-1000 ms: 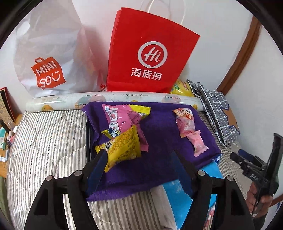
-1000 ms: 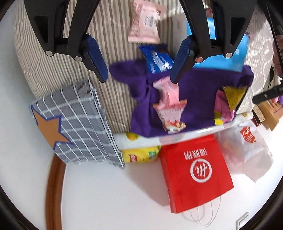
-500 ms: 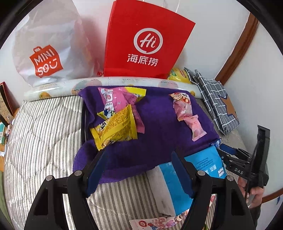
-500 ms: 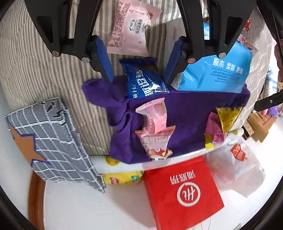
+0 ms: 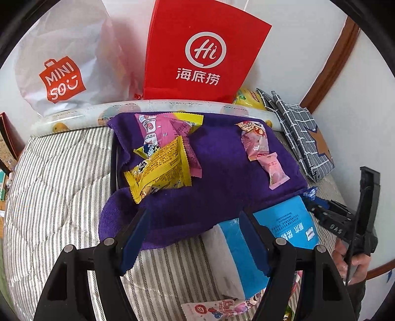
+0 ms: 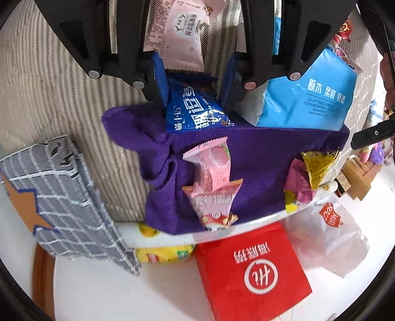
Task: Organize snacks
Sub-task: 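Grasp blue snack bag with right tool while left tool moves toward red snack bag, then grasp the red snack bag with the left tool and lift it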
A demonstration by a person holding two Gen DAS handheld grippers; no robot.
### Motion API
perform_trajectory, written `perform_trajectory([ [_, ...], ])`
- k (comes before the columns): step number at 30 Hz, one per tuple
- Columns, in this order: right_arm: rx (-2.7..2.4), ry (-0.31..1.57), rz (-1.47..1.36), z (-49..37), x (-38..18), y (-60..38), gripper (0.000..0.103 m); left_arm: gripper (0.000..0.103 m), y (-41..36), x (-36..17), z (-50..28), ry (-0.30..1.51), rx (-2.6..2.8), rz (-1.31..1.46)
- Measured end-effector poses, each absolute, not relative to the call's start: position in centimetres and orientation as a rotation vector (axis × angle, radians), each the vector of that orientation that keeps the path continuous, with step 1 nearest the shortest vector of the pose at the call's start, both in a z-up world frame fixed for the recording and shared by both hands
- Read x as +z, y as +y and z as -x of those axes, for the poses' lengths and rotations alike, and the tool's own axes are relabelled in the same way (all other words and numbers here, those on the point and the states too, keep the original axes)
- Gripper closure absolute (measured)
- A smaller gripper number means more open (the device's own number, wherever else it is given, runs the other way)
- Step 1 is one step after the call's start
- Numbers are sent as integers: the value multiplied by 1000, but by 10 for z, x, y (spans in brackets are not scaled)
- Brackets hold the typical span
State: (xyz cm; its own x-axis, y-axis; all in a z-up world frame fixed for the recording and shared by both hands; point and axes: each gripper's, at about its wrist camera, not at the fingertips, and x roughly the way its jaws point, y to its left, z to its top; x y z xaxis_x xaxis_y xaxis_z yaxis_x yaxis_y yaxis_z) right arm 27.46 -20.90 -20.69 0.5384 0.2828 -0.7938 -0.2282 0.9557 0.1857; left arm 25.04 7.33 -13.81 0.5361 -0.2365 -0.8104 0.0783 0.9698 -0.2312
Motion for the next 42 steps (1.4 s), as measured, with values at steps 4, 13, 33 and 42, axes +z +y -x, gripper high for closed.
perform_trajectory([
  [4,285,908,-72,-262,-187,-217,64,30,74,-134,-242,983,-186,173],
  [13,242,846,-47,-215,-156,-231,64,30,72,-132,-211,987,-199,189],
  [33,234,803,-79,-115,-135,-230,64,34,53,-169,-105,1055,-198,217],
  [42,236,799,-44,-93,-135,-220,64,51,43,-189,-97,1094,-160,224],
])
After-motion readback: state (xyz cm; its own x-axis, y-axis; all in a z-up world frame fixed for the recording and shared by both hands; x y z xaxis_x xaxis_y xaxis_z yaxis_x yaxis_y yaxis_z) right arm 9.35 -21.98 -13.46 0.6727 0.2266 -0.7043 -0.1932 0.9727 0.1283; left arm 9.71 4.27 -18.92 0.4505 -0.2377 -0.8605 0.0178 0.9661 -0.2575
